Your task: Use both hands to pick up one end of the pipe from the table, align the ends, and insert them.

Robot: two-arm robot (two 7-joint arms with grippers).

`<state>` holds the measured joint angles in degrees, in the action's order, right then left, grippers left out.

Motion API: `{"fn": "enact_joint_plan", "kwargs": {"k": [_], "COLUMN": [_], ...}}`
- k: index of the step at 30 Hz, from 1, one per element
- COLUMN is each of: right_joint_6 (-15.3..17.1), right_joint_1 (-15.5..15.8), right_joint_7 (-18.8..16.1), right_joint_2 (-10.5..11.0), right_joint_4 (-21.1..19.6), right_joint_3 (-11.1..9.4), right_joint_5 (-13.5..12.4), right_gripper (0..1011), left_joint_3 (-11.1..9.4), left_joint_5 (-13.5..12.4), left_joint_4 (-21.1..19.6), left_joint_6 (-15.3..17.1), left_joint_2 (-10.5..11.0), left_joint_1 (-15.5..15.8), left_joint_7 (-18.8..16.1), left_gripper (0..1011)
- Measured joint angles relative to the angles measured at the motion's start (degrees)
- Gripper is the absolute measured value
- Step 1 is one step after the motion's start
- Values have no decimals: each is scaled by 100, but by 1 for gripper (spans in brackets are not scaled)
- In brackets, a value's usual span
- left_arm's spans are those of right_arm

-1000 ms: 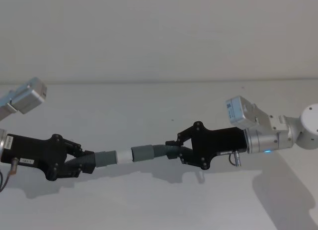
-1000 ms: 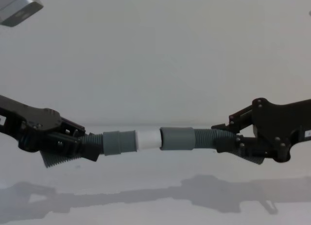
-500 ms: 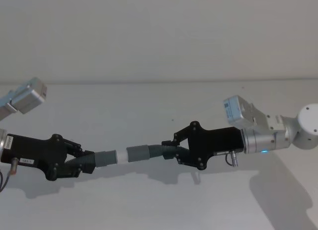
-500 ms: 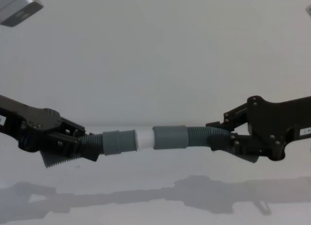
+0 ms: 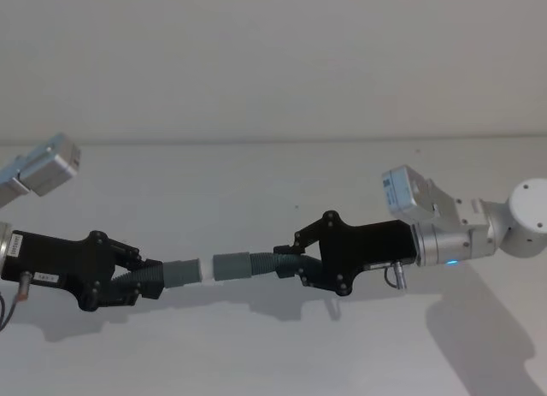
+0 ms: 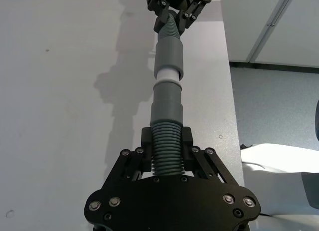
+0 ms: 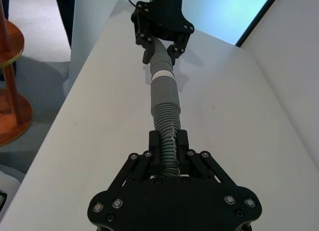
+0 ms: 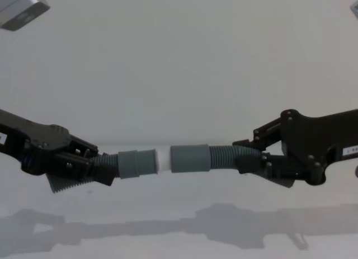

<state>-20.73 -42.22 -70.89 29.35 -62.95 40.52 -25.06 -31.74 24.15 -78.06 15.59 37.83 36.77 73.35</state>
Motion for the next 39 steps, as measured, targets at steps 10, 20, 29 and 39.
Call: {"fn": "enact_joint_plan", "kwargs": {"k": [10,20,29,39], "right_joint_6": [30,81,103,110], "right_joint_1": [9,28,35,39], "right_joint_7": [-5,71,115,136], "right_joint_2": [5,20,24,24], "right_joint_4": [-124,-230,-281,-306], "right_joint_3": [48,67,74,78], "right_joint_5": [-59,-98,-115,-124], "right_gripper": [178,179,179,178], "left_joint_3": [0,0,0,0], "left_joint_5": [0,-1,-2,-3], "left_joint_4": [0,1,1,0], "left_joint_6": [0,0,0,0], "left_joint_2": [1,1,5,6], "left_joint_1": [0,0,0,0], "left_joint_7": [0,0,0,0], "left_gripper": [301,301,301,301]}}
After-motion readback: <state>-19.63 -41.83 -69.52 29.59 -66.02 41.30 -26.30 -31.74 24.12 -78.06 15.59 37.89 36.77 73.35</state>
